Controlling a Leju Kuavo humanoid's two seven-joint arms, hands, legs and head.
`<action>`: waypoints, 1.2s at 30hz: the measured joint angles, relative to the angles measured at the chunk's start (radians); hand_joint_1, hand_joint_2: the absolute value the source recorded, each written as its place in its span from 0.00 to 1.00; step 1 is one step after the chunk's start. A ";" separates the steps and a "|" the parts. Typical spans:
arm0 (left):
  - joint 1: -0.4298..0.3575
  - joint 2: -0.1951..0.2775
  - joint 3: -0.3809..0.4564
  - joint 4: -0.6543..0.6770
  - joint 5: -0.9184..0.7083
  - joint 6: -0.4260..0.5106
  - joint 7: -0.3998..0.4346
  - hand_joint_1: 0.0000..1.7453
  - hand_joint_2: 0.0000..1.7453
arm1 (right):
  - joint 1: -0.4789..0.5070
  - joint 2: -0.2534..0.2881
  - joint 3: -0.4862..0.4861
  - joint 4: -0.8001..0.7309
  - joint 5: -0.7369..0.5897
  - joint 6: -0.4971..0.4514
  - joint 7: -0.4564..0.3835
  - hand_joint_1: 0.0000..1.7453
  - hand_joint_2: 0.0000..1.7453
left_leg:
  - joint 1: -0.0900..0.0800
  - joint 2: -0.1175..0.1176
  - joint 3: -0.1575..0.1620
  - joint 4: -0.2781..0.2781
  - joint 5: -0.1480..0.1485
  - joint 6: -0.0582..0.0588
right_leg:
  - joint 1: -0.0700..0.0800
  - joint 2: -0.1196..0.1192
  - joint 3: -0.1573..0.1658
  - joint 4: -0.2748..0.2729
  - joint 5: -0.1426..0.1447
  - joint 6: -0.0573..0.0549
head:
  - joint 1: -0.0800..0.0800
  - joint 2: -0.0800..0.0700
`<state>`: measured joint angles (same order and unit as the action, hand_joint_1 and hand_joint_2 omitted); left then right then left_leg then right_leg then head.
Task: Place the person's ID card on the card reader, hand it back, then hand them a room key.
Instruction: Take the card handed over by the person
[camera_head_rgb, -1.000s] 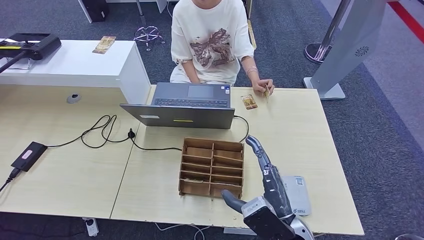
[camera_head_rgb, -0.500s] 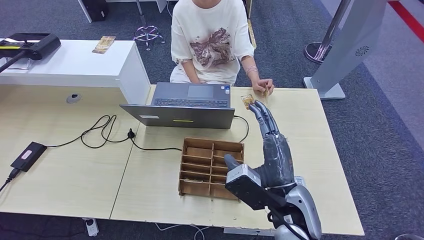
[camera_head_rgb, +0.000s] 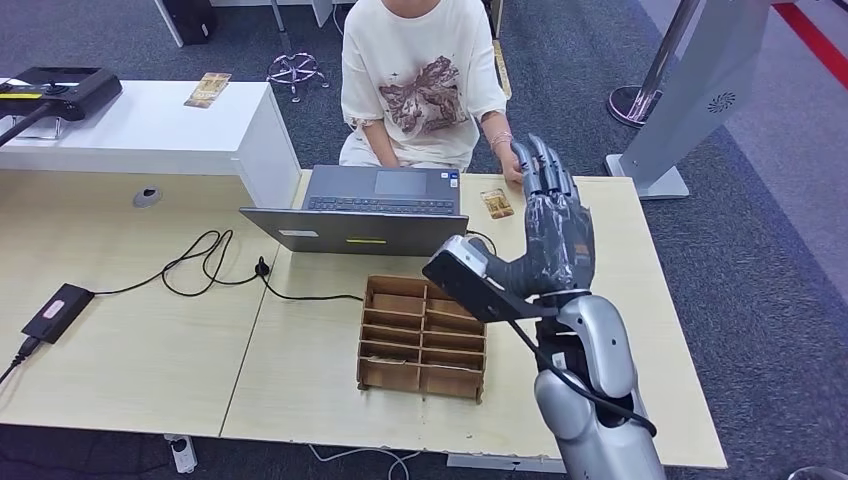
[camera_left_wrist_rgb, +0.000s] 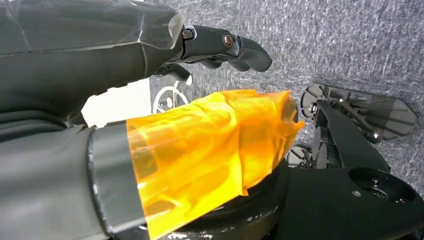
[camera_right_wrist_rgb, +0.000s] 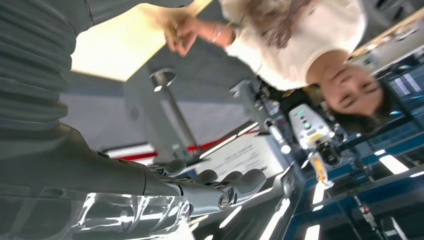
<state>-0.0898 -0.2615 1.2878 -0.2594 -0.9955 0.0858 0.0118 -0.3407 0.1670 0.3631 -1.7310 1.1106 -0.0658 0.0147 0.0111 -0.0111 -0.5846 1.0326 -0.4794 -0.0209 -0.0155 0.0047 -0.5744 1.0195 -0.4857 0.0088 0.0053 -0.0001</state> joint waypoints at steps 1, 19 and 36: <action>0.000 0.002 -0.003 0.000 -0.005 -0.002 0.000 0.00 0.00 | -0.035 0.001 -0.007 0.027 0.023 0.004 0.014 0.00 1.00 | 0.000 0.000 0.000 0.000 0.000 0.000 | 0.000 0.000 0.000 0.000 0.000 0.000 | 0.000 0.000; -0.001 0.033 -0.046 0.000 -0.073 -0.026 0.011 0.00 0.00 | -0.382 0.018 -0.190 0.421 0.319 0.040 0.130 0.00 1.00 | 0.000 -0.001 -0.001 0.000 0.001 0.000 | 0.000 -0.001 -0.001 0.000 0.000 0.000 | 0.000 0.000; -0.002 0.045 -0.058 0.000 -0.088 -0.029 0.023 0.00 0.00 | -0.505 0.018 -0.381 0.708 0.397 0.018 0.157 0.09 1.00 | 0.000 0.000 -0.001 0.001 0.001 0.000 | 0.000 0.000 -0.001 0.000 0.001 0.000 | 0.000 0.000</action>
<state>-0.0916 -0.2167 1.2299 -0.2594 -1.0835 0.0568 0.0343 -0.8455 0.1854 -0.0183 -1.0227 1.5075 -0.0476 0.1713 0.0110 -0.0116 -0.5856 1.0333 -0.4788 -0.0208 -0.0155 0.0042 -0.5757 1.0195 -0.4846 0.0088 0.0053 -0.0001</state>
